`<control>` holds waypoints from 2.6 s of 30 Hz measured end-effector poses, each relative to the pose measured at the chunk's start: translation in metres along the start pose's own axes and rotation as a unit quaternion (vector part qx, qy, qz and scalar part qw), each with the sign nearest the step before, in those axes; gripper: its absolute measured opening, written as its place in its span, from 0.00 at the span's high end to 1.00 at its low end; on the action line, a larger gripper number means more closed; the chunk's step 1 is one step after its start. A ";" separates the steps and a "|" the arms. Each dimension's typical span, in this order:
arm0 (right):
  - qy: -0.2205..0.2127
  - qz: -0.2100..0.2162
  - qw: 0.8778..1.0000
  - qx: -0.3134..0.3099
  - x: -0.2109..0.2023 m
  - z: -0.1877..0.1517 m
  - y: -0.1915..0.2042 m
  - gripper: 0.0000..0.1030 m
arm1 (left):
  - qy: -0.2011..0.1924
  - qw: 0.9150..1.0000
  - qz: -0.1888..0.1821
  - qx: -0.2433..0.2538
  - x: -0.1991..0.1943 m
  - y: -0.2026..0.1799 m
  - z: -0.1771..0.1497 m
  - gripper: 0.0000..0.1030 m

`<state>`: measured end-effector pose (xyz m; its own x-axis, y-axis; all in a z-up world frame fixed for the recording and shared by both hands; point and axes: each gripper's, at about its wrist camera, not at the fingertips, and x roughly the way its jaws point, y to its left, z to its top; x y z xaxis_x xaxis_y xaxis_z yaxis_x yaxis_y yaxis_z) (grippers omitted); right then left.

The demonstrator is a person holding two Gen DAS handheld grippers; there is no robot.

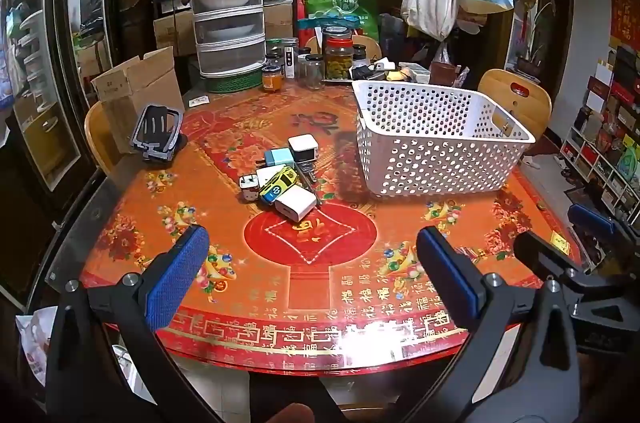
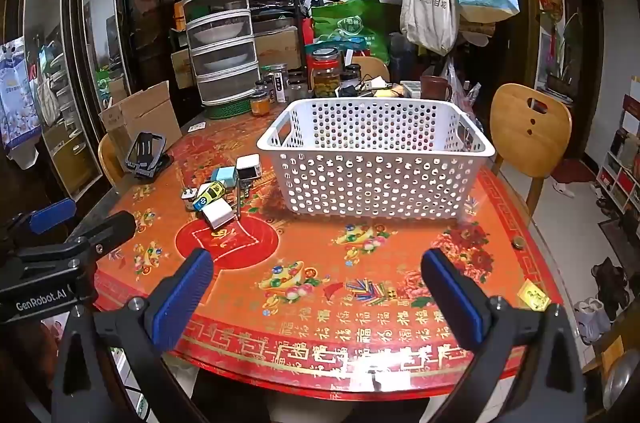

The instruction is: Organize rigid objects

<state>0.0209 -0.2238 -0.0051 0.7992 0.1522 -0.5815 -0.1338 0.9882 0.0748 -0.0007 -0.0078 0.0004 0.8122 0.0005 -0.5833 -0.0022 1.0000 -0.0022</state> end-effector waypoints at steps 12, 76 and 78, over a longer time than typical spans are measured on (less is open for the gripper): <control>0.001 -0.002 1.000 0.002 0.002 0.001 -0.005 0.00 | 0.000 1.000 -0.004 -0.011 0.000 0.005 -0.001 0.01; 0.025 -0.005 1.000 0.001 0.018 0.004 -0.023 0.00 | -0.022 0.999 0.005 -0.027 0.015 0.023 -0.001 0.01; 0.002 -0.029 1.000 0.005 0.021 0.020 -0.051 0.00 | -0.044 0.998 0.013 -0.038 0.017 0.032 0.001 0.01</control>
<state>0.0561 -0.2704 -0.0045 0.8029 0.0940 -0.5887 -0.0813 0.9955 0.0482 0.0139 0.0238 -0.0084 0.8592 0.0305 -0.5108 -0.0662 0.9965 -0.0519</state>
